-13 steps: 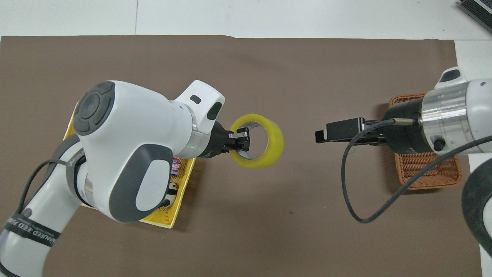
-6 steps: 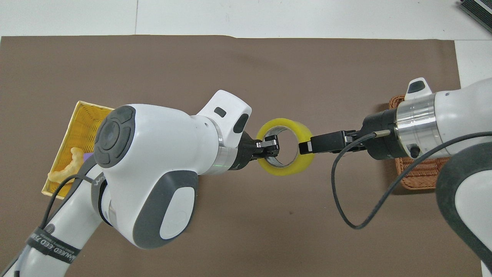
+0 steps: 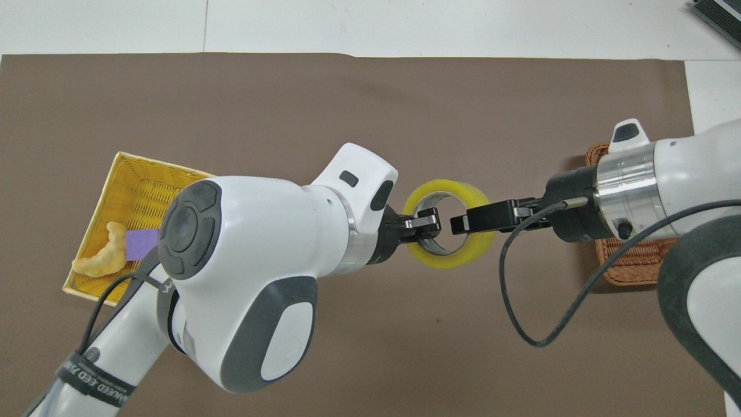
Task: Move tape to another basket
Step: 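Grasp the tape rim with the right gripper, then open the left gripper, then carry the tape over the wicker basket while the left gripper withdraws, then lower the tape into the wicker basket and open the right gripper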
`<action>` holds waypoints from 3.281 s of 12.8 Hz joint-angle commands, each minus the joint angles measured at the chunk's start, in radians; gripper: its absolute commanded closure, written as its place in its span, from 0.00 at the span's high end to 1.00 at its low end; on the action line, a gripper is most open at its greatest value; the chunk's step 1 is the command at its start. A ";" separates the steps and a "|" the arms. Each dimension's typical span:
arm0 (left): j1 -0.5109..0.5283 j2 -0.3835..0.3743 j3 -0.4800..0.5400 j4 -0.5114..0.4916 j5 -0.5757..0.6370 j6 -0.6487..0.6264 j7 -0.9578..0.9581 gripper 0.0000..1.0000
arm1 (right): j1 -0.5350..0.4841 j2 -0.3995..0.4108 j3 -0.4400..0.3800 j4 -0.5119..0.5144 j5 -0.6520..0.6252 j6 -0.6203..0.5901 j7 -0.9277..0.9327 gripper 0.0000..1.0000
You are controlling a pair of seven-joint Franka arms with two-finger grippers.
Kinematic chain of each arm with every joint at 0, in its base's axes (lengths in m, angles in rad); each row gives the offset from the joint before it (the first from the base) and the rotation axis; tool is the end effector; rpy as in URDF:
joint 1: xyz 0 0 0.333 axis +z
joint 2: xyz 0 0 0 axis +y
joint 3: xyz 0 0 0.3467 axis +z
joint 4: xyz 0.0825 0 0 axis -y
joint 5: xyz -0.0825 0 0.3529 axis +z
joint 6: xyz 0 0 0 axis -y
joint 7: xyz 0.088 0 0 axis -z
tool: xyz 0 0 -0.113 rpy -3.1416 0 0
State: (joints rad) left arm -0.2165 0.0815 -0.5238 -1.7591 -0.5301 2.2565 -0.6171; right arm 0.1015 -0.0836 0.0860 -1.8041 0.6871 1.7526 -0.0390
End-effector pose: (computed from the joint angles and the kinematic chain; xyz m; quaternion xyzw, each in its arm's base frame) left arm 0.4379 -0.4059 0.6006 0.9440 0.0660 -0.0011 0.3233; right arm 0.4889 0.1562 0.6250 -0.9429 -0.0512 0.0092 0.3290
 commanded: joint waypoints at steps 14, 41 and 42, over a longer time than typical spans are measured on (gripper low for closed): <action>0.090 -0.149 0.028 0.003 -0.005 -0.198 -0.129 1.00 | -0.087 -0.008 -0.058 -0.018 0.084 -0.016 -0.032 0.00; 0.359 -0.097 0.293 0.095 0.507 -0.561 0.554 1.00 | -0.146 0.458 -0.574 -0.052 0.084 0.111 -0.904 0.00; 0.338 -0.094 0.309 0.095 0.507 -0.568 0.554 1.00 | -0.146 0.462 -0.578 -0.052 0.084 0.111 -0.907 0.00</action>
State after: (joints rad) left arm 0.1818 -0.0394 -0.2688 -1.7048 -0.0503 1.7258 -0.0709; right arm -0.0395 0.3782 -0.4854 -1.8621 0.7389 1.8668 -0.9123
